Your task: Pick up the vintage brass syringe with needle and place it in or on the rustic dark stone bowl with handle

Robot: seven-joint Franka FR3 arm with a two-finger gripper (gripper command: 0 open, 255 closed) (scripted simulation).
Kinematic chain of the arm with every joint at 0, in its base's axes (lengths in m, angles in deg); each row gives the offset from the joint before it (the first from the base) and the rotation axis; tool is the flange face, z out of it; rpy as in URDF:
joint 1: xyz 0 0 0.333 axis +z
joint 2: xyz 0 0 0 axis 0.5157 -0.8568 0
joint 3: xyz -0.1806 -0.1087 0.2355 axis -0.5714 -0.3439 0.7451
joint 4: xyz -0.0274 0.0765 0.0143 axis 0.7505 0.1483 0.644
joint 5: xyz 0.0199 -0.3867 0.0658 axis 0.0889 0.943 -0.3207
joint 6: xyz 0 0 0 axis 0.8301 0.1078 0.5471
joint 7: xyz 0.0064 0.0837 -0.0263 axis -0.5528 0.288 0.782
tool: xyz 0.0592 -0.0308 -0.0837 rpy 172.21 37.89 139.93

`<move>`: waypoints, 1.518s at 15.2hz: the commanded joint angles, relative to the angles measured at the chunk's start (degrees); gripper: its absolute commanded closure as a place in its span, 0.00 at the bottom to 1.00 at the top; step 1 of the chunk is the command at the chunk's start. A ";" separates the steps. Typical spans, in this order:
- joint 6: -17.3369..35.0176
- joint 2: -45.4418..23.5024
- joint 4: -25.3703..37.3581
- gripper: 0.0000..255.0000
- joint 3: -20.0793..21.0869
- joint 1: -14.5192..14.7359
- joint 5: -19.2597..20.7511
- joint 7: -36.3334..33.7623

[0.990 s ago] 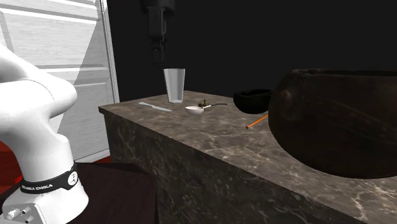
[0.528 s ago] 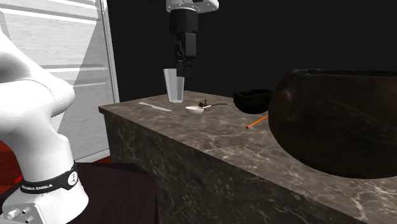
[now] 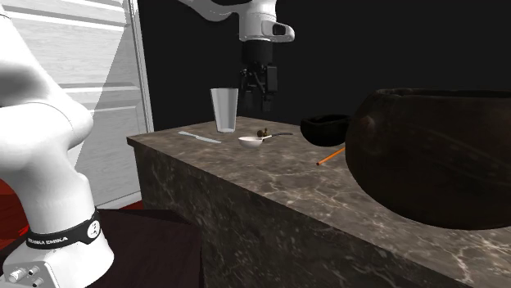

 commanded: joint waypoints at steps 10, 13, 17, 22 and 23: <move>6.31 -16.44 9.55 0.00 6.66 5.85 0.65 2.38; 7.32 -20.95 12.79 0.00 8.39 7.56 1.56 2.79; 9.76 -22.71 12.00 0.00 8.80 8.06 2.07 2.71; 13.13 -23.86 9.71 0.00 8.78 8.12 2.53 2.39; 13.13 -23.86 9.71 0.00 8.78 8.12 2.53 2.39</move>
